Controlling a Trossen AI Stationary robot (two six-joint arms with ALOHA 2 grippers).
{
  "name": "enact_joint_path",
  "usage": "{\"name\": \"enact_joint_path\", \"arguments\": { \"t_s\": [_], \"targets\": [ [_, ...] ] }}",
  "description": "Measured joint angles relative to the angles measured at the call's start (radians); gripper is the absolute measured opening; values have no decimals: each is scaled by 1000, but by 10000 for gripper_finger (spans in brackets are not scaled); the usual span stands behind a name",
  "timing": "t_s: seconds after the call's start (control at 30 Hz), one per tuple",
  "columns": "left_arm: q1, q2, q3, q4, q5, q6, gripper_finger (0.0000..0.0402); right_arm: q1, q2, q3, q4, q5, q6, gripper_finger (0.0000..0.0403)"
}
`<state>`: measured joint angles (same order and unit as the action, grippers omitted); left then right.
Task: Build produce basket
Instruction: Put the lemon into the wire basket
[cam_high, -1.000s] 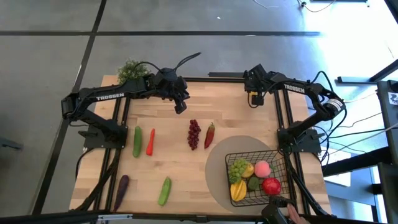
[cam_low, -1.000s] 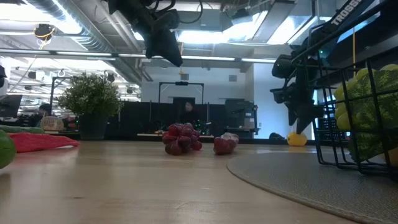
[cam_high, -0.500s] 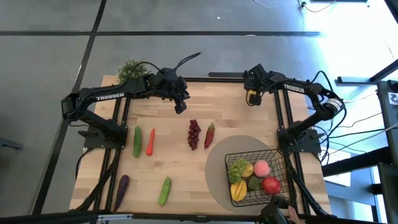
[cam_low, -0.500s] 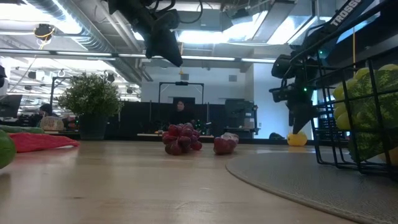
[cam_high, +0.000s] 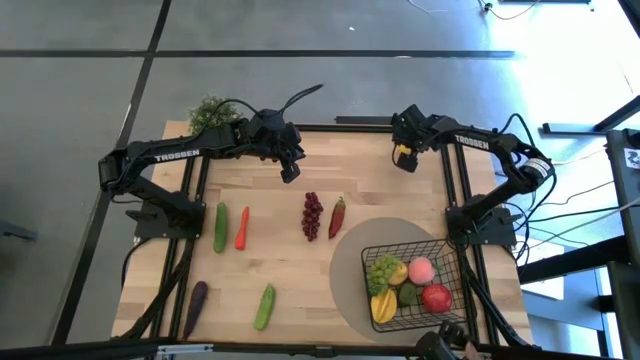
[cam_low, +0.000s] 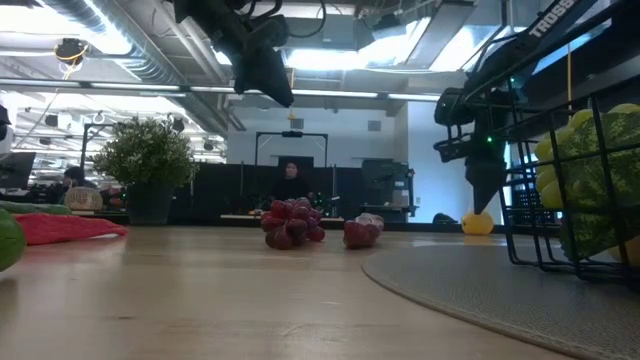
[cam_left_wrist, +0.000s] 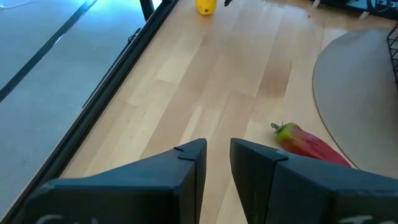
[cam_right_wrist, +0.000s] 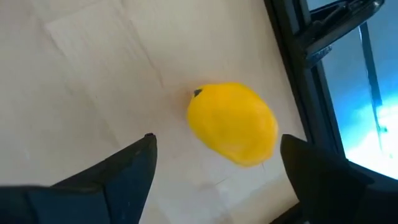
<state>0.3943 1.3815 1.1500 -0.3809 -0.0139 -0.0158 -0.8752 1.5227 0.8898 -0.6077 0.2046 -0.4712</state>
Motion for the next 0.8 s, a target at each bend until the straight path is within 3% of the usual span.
{"name": "enact_joint_path", "arguments": {
  "t_s": [0.27,0.47,0.8],
  "targets": [
    [0,0,0,0,0,0,60,1,26,-66,126,-3,-45,330],
    [0,0,0,0,0,0,60,2,47,-77,171,97,-110,330],
    [0,0,0,0,0,0,60,-11,46,-77,202,55,-166,330]
  ]
}}
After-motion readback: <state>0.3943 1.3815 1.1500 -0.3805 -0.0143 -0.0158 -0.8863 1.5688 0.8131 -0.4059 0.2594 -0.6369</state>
